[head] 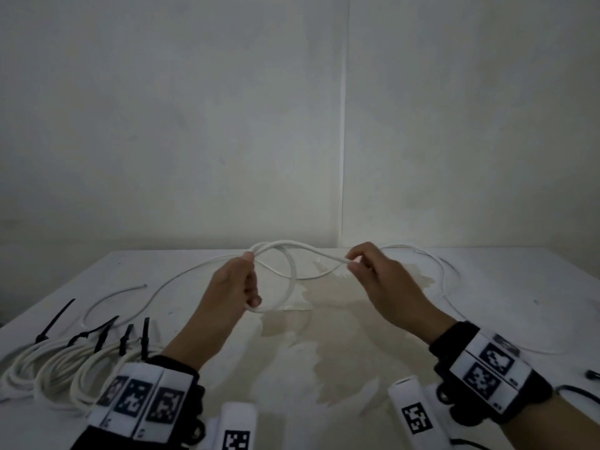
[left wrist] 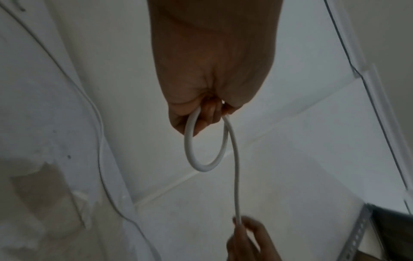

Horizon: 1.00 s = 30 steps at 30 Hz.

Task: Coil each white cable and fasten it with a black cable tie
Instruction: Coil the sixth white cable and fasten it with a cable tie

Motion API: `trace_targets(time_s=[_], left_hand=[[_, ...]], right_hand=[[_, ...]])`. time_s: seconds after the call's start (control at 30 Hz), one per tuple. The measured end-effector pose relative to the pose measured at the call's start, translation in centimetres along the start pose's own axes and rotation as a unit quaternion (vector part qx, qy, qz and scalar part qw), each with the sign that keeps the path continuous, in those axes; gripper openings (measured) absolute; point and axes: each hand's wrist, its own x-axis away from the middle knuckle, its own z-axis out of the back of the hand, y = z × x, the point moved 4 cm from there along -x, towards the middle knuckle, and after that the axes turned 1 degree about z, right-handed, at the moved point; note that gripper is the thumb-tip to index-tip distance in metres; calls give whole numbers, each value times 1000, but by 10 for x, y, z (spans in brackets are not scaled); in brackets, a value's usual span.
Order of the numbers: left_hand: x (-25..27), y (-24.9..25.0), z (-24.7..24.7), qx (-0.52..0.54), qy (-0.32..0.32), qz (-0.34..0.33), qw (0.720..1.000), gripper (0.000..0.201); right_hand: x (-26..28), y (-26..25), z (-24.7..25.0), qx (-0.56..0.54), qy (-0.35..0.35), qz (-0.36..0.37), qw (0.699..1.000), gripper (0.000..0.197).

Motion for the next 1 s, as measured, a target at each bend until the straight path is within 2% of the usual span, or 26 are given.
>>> trace_targets(time_s=[0.17, 0.2, 0.27, 0.3, 0.37, 0.43, 0.53, 0.63, 0.77, 0.87, 1.0], left_hand=[[-12, -1, 27, 95, 39, 26, 994, 37], [-13, -2, 30, 108, 47, 28, 993, 37], [-15, -2, 36, 132, 61, 31, 989, 37], [-16, -1, 39, 141, 69, 32, 987, 37], [-19, 0, 46, 146, 83, 32, 985, 37], [-20, 1, 50, 129, 92, 28, 987, 37], [-19, -1, 50, 67, 100, 12, 993, 38], [-18, -2, 46, 34, 103, -11, 994, 39], [-14, 2, 39, -18, 116, -41, 992, 40], [-9, 3, 31, -57, 111, -67, 990, 39], [-5, 2, 20, -86, 104, -72, 988, 37]], right_hand=[[-1, 30, 36, 48, 108, -19, 993, 5], [-1, 32, 38, 52, 100, -13, 994, 10], [0, 30, 32, 86, 32, 6, 996, 26], [1, 27, 26, 127, 7, 30, 991, 36], [2, 22, 16, 227, 22, 135, 964, 47], [0, 19, 8, 303, 30, 191, 933, 43], [-6, 12, -8, 358, 51, 243, 900, 37], [-6, -7, -29, 377, 32, 305, 874, 29], [3, -38, -53, 361, -13, 381, 851, 29], [11, -57, -59, 329, -7, 420, 845, 28], [7, -68, -60, 314, 6, 436, 843, 31]])
